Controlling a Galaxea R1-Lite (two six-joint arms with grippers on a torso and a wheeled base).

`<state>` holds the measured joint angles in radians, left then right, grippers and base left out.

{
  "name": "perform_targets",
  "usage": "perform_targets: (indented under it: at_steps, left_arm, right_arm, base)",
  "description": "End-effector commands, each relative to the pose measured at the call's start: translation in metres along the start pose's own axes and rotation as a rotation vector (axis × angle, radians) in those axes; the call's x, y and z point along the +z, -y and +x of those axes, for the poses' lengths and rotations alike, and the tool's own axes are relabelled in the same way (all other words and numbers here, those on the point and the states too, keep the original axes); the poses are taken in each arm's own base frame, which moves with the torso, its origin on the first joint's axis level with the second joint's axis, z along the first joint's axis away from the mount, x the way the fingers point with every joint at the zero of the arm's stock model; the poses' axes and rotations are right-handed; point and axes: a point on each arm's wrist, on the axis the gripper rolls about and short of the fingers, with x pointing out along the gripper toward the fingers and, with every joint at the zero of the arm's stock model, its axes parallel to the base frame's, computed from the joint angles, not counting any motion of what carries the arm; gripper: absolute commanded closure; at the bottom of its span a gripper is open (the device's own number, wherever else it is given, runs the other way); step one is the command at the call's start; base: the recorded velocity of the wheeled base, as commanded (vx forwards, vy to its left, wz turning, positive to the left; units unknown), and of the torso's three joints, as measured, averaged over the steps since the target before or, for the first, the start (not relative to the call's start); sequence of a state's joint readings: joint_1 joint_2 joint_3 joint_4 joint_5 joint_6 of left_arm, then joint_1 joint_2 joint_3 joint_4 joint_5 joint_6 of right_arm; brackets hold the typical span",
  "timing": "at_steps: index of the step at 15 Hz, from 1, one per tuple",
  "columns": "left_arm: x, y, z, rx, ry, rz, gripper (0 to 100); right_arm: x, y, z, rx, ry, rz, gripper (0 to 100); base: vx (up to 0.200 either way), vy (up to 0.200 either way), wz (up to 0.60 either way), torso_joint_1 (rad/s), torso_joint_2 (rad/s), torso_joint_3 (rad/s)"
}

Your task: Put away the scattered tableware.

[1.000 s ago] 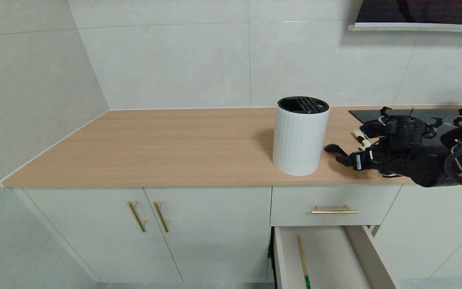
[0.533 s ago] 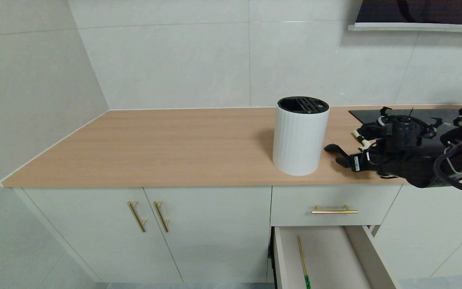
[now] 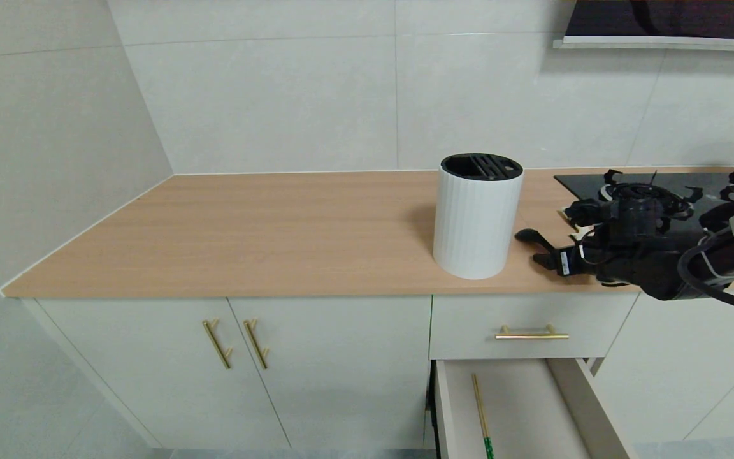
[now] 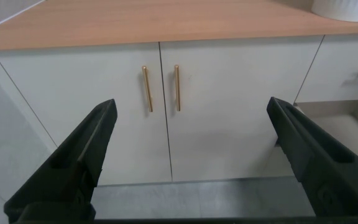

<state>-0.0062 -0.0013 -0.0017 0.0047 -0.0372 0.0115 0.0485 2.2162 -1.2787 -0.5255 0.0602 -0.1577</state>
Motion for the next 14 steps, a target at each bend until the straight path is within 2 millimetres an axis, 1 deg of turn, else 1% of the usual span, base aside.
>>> perform_targets:
  at_steps: [1, 9, 10, 12, 14]
  left_arm:
    - [0.000, 0.000, 0.000, 0.000, -0.001, 0.001, 0]
    - [0.000, 0.000, 0.000, 0.000, -0.001, 0.001, 0]
    - [0.000, 0.000, 0.000, 0.000, -0.001, 0.001, 0]
    - [0.000, 0.000, 0.000, 0.000, -0.001, 0.001, 0]
    - [0.000, 0.000, 0.000, -0.003, -0.001, 0.001, 0]
  right_arm:
    - [-0.001, 0.000, 0.001, 0.000, -0.001, -0.001, 100]
    - [0.003, 0.001, -0.002, -0.002, 0.007, 0.002, 100]
    - [0.008, 0.001, -0.007, -0.002, 0.016, 0.001, 100]
    - [0.017, 0.002, -0.021, -0.007, 0.017, 0.010, 100]
    - [0.030, 0.002, -0.045, -0.026, -0.011, 0.044, 100]
  base:
    - [0.000, 0.000, 0.00, 0.000, 0.00, 0.000]
    - [0.000, 0.000, 0.00, 0.000, 0.00, 0.000]
    - [0.000, 0.000, 0.00, 0.000, 0.00, 0.000]
    - [0.000, 0.000, 0.00, 0.000, 0.00, 0.000]
    - [0.000, 0.000, 0.00, 0.000, 0.00, 0.000]
